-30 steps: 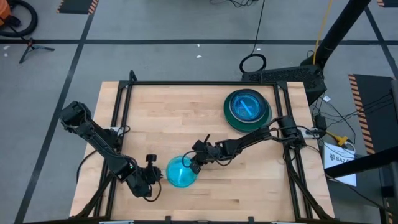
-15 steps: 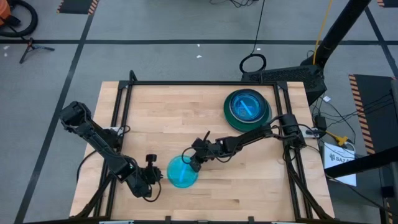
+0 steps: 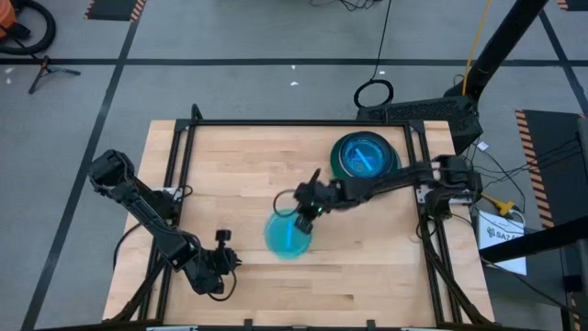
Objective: Stack plastic plates
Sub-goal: Stack the blue plate on the blue plate
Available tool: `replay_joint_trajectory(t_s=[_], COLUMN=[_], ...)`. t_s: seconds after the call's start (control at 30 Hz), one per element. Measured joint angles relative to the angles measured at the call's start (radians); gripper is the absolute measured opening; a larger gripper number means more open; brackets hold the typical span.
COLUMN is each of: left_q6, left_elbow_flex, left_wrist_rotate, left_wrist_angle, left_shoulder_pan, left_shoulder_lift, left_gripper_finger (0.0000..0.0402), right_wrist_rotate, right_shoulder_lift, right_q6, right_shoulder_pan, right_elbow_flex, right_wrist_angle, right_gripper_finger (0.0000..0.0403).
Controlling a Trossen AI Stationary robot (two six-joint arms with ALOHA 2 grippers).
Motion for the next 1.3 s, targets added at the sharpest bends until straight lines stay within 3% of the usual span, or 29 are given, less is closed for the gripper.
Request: replay_joint_trajectory(t_s=[0.13,0.37,0.73,0.93,1.07,1.3], left_q6=[-0.022,-0.041,0.025,0.112,0.152,0.189], left_elbow_flex=[0.000,0.000,0.000,0.000,0.000,0.000], left_wrist_rotate=[-0.002,-0.069,-0.074,-0.010,0.042,0.068], left_wrist_angle=[0.047,0.141,0.198,0.234,0.249,0.248], left_shoulder_pan=[0.001,0.008,0.093,0.163,0.202,0.233], left_shoulder_lift=[0.000,0.000,0.000,0.000,0.000,0.000], left_gripper_finger=[0.0030,0.0030,0.0030,0.0031,0.0031,0.0031], right_wrist_rotate=[0.029,0.024,0.052,0.026,0.002,0.129], right_shoulder_lift=[-0.103,-0.314,-0.644,-0.714,-0.725,-0.724], right_q6=[-0.097,-0.228,-0.316,-0.363,-0.365,-0.381], right_shoulder_pan=[-0.075,-0.208,-0.529,-0.732,-0.807,-0.870], right_elbow_flex=[-0.002,-0.075,-0.362,-0.397,-0.397,-0.397], right_wrist_angle=[-0.177,-0.321,-0.270,-0.282,-0.306,-0.335], right_gripper_finger=[0.0000,0.0000,0.0000,0.0000,0.0001,0.0051])
